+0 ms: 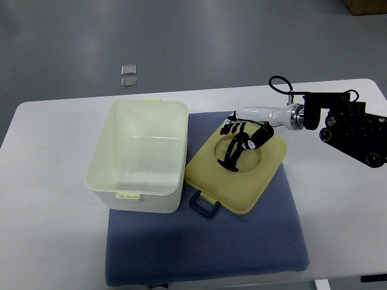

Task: Open white storage box with right hand

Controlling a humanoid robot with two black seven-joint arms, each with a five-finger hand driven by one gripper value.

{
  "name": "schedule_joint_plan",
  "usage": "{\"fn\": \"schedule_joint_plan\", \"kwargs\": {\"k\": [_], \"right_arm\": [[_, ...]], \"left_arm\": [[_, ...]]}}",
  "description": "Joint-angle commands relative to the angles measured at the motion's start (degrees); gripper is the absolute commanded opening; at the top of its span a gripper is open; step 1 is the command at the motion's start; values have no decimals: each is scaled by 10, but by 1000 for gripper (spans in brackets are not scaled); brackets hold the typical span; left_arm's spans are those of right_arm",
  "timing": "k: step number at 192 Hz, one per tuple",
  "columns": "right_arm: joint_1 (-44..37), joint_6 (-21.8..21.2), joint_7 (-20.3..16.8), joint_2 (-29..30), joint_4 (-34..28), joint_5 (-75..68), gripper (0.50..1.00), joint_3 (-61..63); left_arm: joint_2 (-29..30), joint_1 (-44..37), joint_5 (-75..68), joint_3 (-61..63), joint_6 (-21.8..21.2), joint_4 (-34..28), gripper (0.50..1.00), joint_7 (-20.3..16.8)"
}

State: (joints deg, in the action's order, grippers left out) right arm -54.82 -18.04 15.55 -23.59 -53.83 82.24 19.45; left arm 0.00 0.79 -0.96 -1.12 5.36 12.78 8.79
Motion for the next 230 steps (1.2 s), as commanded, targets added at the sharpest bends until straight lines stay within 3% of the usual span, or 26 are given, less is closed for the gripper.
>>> {"fn": "schedule_joint_plan", "kwargs": {"k": [1, 112, 149, 184, 230], "right_arm": [[2, -1, 0, 0, 3, -2, 928, 1], [-3, -34, -5, -10, 11, -31, 930, 26], [-26, -83, -6, -25, 13, -100, 928, 30], [-54, -85, -6, -31, 44, -232, 928, 57], [-41, -75, -18, 1, 103, -569, 928, 194]], "left_arm": [[0, 0, 0, 1, 0, 0, 1000, 0], [0, 0, 0, 2, 0, 0, 1000, 0], [0, 0, 0, 2, 0, 0, 1000, 0], [0, 0, 0, 2, 0, 0, 1000, 0], [0, 1, -2, 2, 0, 2, 1000, 0]]}}
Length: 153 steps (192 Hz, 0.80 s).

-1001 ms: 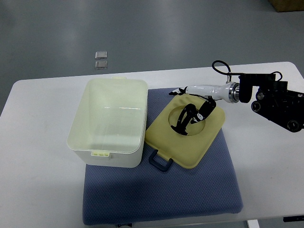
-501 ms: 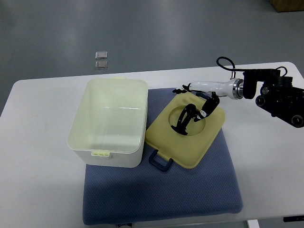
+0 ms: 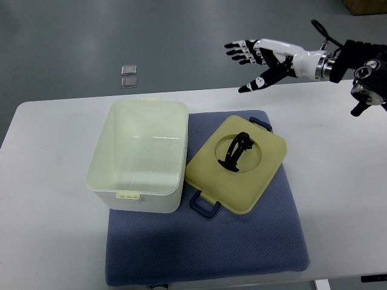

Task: Open white storage box with right hand

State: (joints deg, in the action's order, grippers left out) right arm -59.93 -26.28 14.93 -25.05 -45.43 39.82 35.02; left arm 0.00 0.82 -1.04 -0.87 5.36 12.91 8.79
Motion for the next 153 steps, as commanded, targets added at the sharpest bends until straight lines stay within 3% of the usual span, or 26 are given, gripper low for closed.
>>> {"fn": "schedule_joint_plan", "kwargs": {"k": [1, 24, 38, 61, 112, 153], "right_arm": [[13, 8, -17, 18, 19, -163, 928, 38], [29, 56, -80, 42, 18, -360, 928, 45], [34, 117, -85, 52, 19, -465, 928, 45], [52, 161, -80, 58, 24, -565, 928, 46], [115, 157, -61, 104, 25, -606, 930, 92], [150, 129, -57, 130, 24, -605, 930, 116]], "left_arm": [[0, 1, -1, 0, 0, 0, 1000, 0], [0, 0, -1, 0, 0, 0, 1000, 0], [0, 1, -1, -1, 0, 1, 1000, 0], [0, 1, -1, -2, 0, 1, 1000, 0], [0, 1, -1, -1, 0, 1, 1000, 0], [0, 1, -1, -2, 0, 0, 1000, 0]]}}
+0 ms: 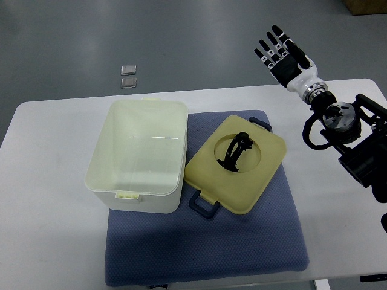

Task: Open white storage box with right hand

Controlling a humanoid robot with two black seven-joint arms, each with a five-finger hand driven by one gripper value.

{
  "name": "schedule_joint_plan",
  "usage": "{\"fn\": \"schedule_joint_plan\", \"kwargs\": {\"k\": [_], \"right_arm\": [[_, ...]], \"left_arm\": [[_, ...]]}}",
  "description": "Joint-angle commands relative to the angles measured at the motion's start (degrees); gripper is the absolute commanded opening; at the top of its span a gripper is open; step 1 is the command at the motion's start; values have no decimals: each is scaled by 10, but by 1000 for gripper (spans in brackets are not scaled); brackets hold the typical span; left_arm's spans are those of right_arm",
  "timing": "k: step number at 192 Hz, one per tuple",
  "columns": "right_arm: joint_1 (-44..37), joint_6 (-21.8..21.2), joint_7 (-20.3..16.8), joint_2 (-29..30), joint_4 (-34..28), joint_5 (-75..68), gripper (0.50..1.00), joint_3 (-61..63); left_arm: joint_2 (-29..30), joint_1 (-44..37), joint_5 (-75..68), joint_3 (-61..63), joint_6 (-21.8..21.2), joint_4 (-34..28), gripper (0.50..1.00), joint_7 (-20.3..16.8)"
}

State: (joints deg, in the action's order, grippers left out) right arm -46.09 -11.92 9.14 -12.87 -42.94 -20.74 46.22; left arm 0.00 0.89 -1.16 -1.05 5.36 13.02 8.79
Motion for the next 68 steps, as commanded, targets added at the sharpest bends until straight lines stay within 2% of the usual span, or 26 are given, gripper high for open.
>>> {"fn": "schedule_joint_plan", "kwargs": {"k": [1, 68], "right_arm": [[12, -14, 1, 8, 0, 1, 930, 4], [18, -25, 1, 9, 0, 6, 930, 4]], "left_arm": [[0, 0, 0, 0, 0, -1, 1000, 0], [0, 0, 0, 0, 0, -1, 1000, 0]]}}
